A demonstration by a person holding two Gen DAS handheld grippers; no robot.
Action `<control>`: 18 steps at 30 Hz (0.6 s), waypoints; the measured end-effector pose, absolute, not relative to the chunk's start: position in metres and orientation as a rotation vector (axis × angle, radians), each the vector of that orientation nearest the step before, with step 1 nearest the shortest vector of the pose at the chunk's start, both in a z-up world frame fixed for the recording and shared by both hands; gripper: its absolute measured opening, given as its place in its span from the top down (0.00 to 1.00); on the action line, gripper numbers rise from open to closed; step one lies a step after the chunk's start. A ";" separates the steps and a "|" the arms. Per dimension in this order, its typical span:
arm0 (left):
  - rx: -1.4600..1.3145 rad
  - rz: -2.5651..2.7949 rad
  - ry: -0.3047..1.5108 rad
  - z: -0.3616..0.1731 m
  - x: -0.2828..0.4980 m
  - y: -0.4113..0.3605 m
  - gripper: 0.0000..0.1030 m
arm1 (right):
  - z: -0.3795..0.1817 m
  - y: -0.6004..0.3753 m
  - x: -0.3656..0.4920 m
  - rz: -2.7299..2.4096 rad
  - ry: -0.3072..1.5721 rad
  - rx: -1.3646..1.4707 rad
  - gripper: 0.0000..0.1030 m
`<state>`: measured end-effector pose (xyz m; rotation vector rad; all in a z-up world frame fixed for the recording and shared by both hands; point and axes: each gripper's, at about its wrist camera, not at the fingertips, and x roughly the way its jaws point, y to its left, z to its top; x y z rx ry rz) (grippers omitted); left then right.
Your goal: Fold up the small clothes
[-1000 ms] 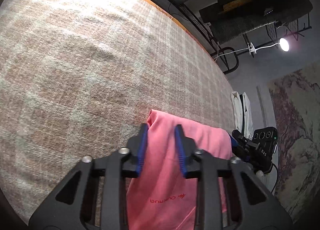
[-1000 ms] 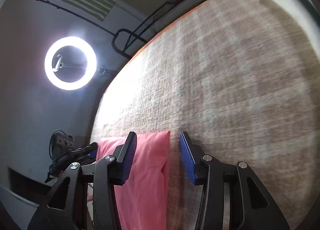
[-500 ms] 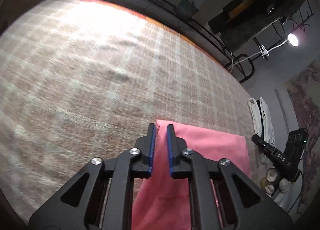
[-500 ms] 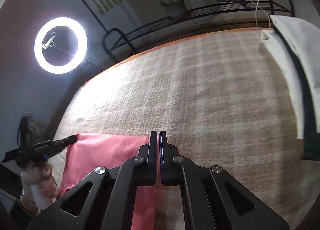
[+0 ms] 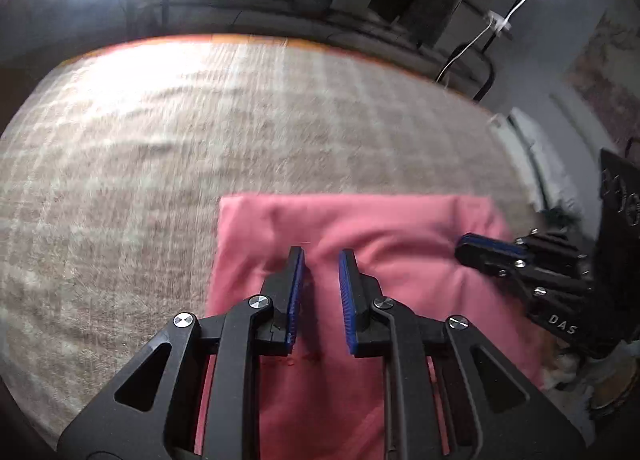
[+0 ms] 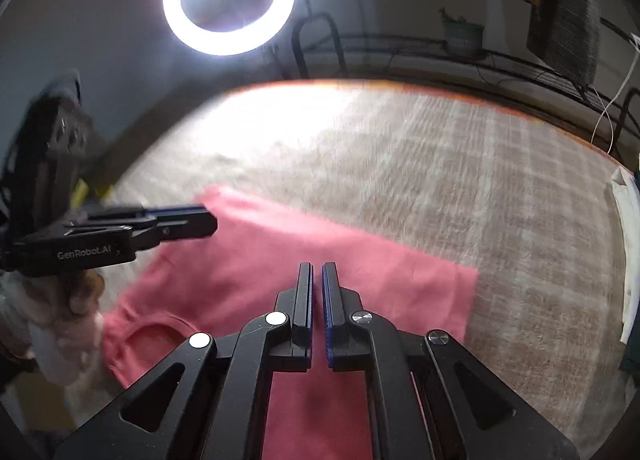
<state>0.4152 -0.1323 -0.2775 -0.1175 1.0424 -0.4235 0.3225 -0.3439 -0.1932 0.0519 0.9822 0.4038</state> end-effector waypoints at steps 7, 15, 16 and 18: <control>-0.125 -0.403 1.018 -0.268 0.402 -0.114 0.85 | -0.209 -0.380 0.317 0.347 1.040 0.177 0.95; -0.278 -0.285 0.990 -0.212 0.380 -0.036 0.85 | -0.173 -0.422 0.261 0.223 1.062 0.222 0.91; -0.304 -0.283 0.985 -0.205 0.378 -0.029 0.80 | -0.163 -0.426 0.254 0.219 1.052 0.244 0.91; -0.351 -0.291 0.975 -0.185 0.373 -0.014 0.63 | -0.147 -0.432 0.241 0.225 1.030 0.275 0.89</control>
